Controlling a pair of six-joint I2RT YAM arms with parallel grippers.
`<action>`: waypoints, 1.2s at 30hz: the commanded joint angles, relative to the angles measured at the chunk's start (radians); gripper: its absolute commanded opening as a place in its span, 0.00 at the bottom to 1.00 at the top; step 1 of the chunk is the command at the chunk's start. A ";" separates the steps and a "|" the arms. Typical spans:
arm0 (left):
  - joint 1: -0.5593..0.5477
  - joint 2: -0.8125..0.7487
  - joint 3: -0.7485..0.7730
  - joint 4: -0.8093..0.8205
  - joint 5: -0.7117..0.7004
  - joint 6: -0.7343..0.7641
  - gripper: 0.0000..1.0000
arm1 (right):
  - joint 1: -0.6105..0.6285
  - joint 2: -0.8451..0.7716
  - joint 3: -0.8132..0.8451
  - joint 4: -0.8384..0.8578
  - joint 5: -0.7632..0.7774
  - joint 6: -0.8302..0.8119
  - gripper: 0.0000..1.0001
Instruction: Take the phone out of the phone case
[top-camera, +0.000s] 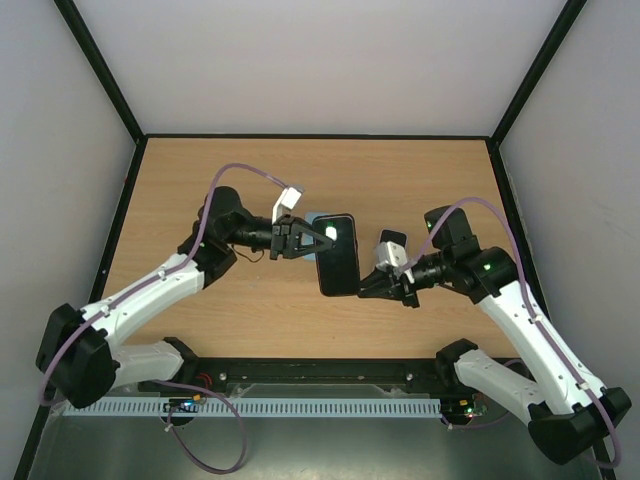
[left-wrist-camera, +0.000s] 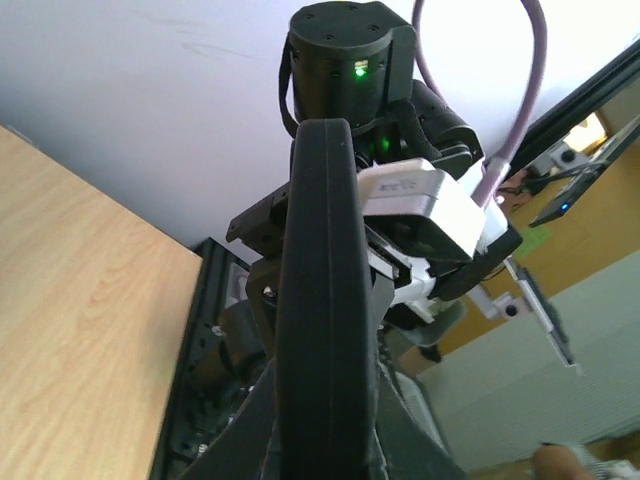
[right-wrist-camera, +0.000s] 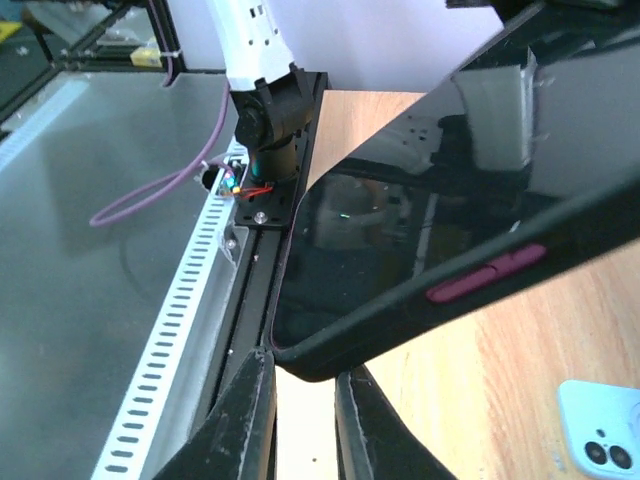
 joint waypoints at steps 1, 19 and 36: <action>-0.052 0.023 0.017 0.266 0.095 -0.282 0.03 | -0.001 0.009 0.021 0.029 0.153 -0.164 0.08; -0.036 -0.064 0.195 -0.344 -0.023 0.165 0.03 | -0.012 -0.037 -0.053 0.091 0.060 0.023 0.60; -0.027 -0.062 0.156 -0.368 -0.042 0.227 0.03 | -0.003 -0.019 -0.012 0.064 -0.083 0.109 0.45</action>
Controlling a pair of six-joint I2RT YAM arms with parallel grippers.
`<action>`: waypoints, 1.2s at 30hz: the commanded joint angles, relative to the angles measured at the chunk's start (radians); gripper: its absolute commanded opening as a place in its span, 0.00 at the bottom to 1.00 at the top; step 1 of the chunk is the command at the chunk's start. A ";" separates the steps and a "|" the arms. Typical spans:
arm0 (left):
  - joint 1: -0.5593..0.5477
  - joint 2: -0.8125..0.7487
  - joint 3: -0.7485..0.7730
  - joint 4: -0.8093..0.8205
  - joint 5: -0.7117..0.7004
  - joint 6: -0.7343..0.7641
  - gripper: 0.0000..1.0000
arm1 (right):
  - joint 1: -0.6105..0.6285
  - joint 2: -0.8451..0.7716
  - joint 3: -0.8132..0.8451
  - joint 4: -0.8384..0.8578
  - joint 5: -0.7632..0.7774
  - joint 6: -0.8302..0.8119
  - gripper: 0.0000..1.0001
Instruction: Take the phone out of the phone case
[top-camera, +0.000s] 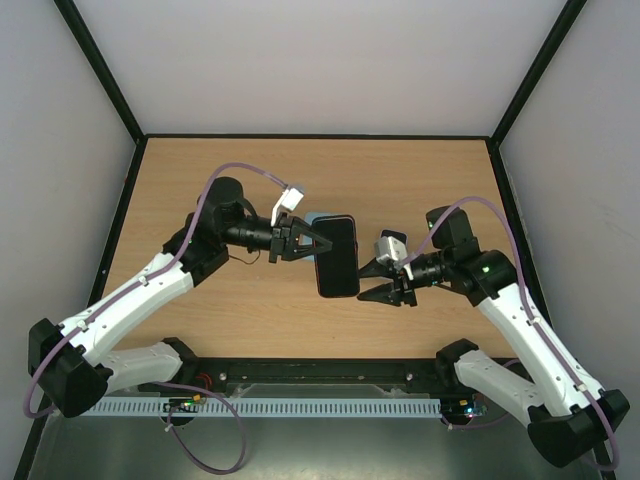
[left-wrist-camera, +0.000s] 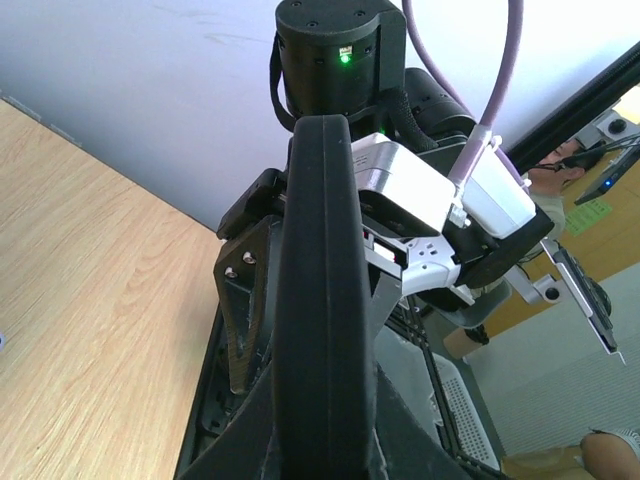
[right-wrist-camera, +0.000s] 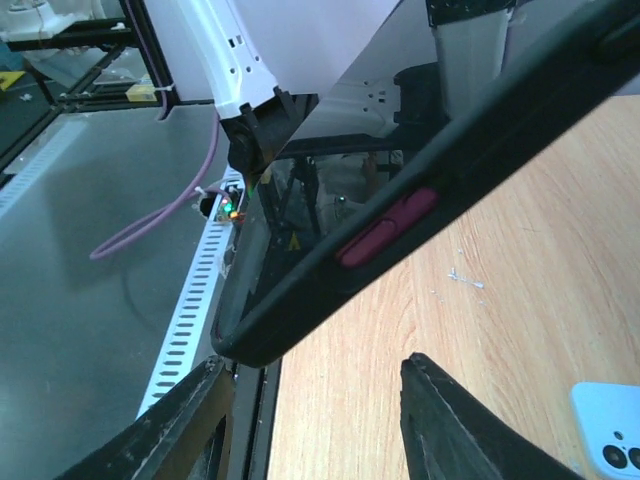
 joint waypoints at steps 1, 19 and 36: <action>-0.003 -0.016 0.012 0.002 0.021 0.039 0.03 | 0.010 0.010 0.030 -0.026 -0.060 0.017 0.45; -0.019 -0.006 0.008 0.020 0.000 0.033 0.03 | 0.016 0.011 0.052 -0.052 -0.001 0.010 0.30; -0.029 0.002 0.014 0.029 -0.008 0.029 0.03 | 0.016 0.041 0.061 -0.003 -0.012 0.092 0.27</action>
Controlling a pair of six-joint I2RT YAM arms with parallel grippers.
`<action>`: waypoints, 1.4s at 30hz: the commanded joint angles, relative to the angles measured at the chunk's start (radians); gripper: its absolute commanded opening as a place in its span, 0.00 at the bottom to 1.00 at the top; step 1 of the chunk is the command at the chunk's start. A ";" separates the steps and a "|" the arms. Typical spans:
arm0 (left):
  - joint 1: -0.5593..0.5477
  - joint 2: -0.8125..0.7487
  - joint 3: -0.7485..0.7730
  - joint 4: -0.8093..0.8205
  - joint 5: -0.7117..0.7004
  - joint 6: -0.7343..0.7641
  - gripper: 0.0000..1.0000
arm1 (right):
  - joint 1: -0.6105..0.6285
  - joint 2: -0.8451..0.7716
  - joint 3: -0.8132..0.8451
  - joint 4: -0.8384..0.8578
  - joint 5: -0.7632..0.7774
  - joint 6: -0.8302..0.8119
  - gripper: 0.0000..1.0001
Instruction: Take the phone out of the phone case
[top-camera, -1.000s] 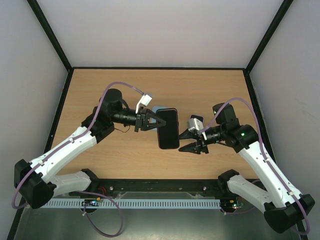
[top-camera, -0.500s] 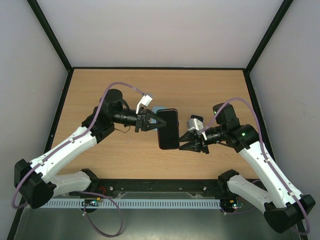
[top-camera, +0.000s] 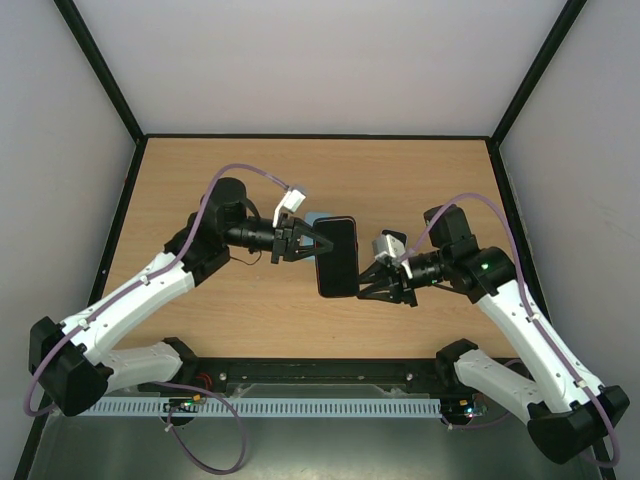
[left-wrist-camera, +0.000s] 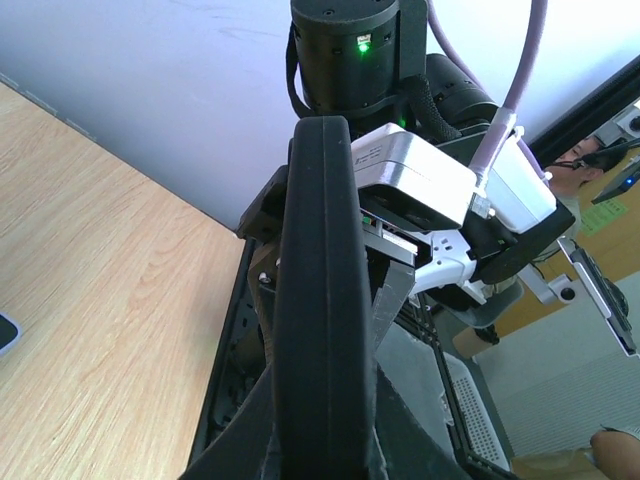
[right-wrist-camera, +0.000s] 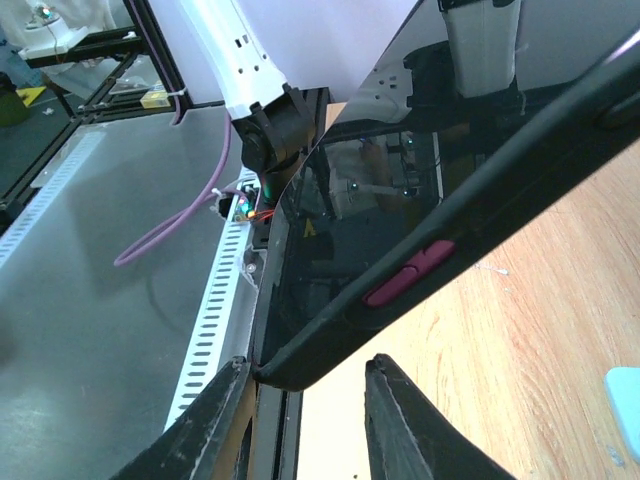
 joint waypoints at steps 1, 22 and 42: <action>-0.014 -0.004 0.014 0.065 0.015 -0.009 0.03 | 0.007 0.021 0.039 0.039 -0.007 0.045 0.27; -0.024 0.033 0.023 0.373 0.233 -0.414 0.02 | 0.003 0.108 -0.011 0.161 0.229 -0.144 0.04; -0.015 -0.038 0.064 -0.089 -0.079 0.192 0.02 | 0.010 -0.036 0.009 0.076 0.001 0.132 0.70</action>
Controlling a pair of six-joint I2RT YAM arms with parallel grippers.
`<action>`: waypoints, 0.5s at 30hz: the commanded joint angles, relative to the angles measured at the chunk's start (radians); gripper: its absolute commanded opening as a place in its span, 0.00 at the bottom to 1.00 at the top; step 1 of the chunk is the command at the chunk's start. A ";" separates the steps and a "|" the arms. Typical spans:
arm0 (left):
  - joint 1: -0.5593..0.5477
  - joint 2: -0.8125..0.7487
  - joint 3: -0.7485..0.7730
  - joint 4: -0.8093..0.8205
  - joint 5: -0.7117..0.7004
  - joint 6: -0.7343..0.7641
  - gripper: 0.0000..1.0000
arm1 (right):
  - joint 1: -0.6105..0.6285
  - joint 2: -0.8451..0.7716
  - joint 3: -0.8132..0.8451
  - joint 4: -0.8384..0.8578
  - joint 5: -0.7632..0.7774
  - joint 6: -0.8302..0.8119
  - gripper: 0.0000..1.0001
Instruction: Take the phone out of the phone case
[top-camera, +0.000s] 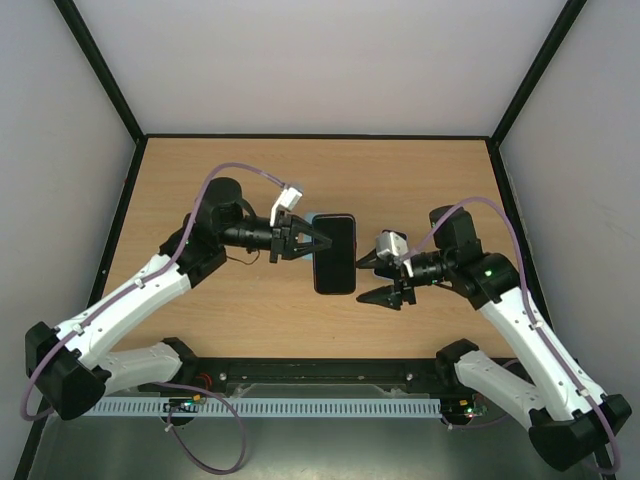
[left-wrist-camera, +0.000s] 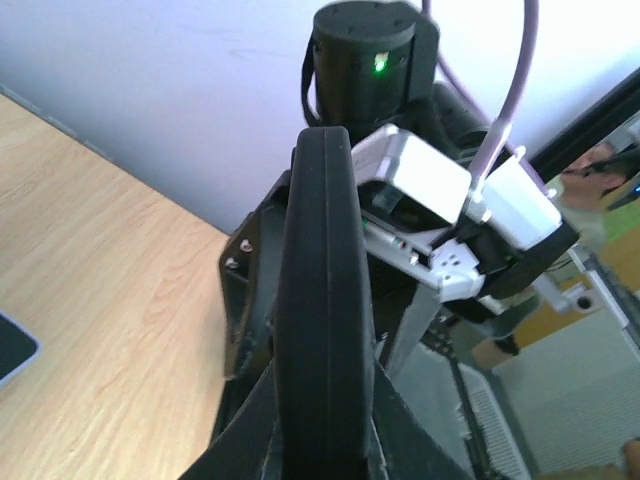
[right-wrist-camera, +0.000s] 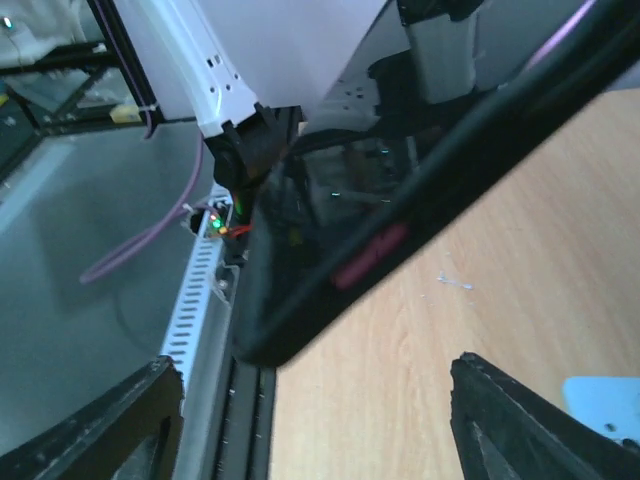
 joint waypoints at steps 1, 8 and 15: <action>-0.028 -0.009 0.074 -0.161 -0.068 0.272 0.03 | 0.025 0.023 0.062 -0.056 -0.025 0.068 0.67; -0.043 0.009 0.158 -0.343 -0.079 0.455 0.03 | 0.067 0.176 0.155 -0.194 -0.016 -0.007 0.54; -0.040 0.013 0.213 -0.369 -0.064 0.464 0.03 | 0.082 0.223 0.175 -0.228 -0.017 -0.047 0.56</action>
